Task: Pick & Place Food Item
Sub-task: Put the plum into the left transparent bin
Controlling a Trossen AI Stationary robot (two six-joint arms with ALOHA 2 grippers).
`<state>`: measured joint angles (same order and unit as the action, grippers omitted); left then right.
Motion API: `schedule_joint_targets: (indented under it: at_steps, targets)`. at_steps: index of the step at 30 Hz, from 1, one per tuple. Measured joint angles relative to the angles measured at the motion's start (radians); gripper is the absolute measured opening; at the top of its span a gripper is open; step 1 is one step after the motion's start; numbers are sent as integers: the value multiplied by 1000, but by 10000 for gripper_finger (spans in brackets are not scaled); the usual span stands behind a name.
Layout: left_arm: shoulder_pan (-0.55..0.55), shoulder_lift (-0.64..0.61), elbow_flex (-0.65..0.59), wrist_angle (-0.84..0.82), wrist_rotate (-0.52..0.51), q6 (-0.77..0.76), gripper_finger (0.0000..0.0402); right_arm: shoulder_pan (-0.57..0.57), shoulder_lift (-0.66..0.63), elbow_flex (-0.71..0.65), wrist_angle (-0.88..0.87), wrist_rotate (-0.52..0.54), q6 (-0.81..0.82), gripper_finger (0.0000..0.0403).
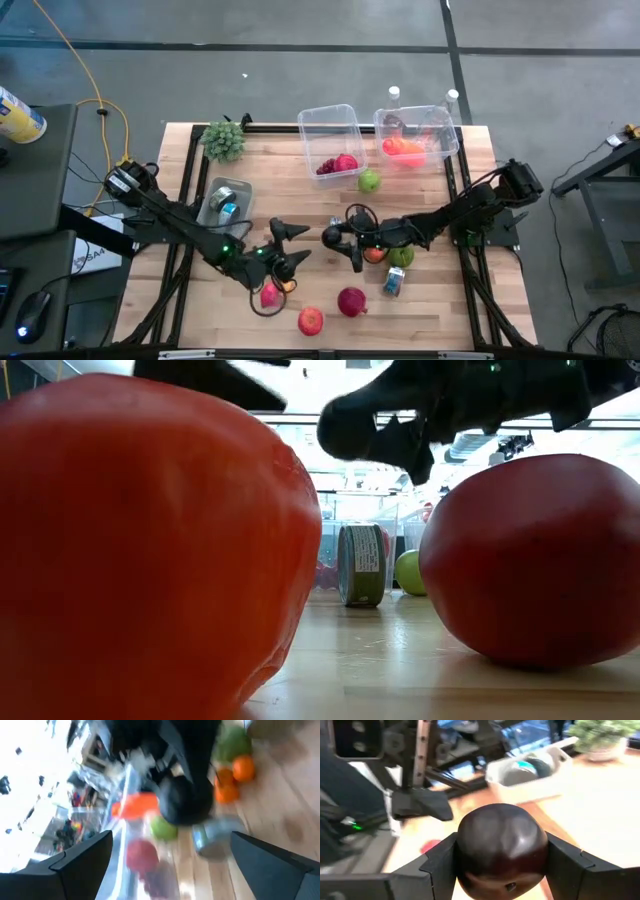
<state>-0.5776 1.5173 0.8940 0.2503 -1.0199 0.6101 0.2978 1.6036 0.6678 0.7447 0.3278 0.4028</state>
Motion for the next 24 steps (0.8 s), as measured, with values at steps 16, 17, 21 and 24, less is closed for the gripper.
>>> schedule_joint_targets:
  at_steps: [16,17,21,24]
  targets:
    - [87,-71,0,-416,453,-607,392,-362,-255,31,-337,134,-161,223]
    - [95,-71,0,-417,481,-623,392,-399,-253,49,-395,99,-147,223]
    - [119,-66,-1,-418,579,-686,392,-505,-203,143,-506,15,-144,223]
    - [118,-66,-1,-417,627,-724,392,-549,-167,189,-541,-35,-185,223]
